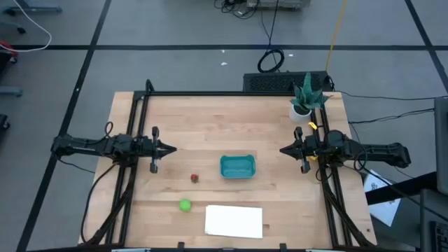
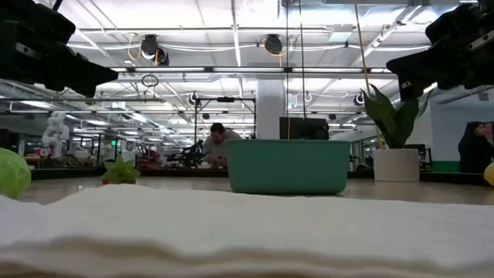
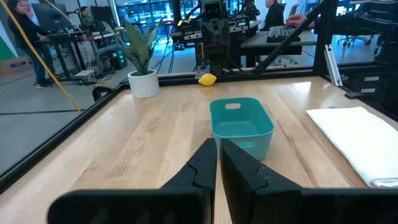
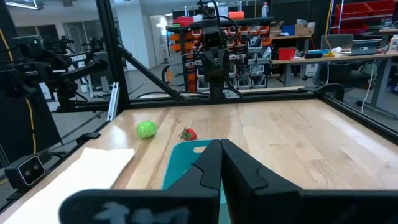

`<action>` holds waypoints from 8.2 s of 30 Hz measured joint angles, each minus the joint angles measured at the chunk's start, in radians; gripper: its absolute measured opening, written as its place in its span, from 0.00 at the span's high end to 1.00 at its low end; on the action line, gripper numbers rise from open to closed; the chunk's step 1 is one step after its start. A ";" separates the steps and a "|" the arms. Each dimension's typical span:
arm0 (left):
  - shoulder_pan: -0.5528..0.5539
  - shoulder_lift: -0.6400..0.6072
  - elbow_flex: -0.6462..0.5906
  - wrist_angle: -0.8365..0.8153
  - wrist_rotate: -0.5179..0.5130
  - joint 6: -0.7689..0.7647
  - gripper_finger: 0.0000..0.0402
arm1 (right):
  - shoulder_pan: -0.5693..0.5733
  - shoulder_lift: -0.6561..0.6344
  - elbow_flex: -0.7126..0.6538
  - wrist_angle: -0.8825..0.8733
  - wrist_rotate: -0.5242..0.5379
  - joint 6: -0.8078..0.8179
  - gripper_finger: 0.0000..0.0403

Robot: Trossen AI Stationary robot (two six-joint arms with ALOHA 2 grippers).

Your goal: Pick and placing Produce into tupperware

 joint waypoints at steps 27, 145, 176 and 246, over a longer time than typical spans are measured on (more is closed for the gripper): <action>0.000 0.000 0.000 0.000 0.000 0.000 0.94 | 0.000 0.000 0.000 0.000 0.000 0.000 1.00; 0.000 0.000 0.000 0.134 -0.138 -0.026 0.94 | 0.000 0.001 0.000 0.161 0.005 -0.053 1.00; 0.000 0.000 0.000 0.134 -0.139 -0.047 0.94 | 0.000 0.000 0.000 0.180 0.005 -0.045 1.00; 0.000 0.000 0.000 0.095 -0.136 -0.048 0.94 | -0.193 0.908 0.868 -1.284 0.233 0.288 0.12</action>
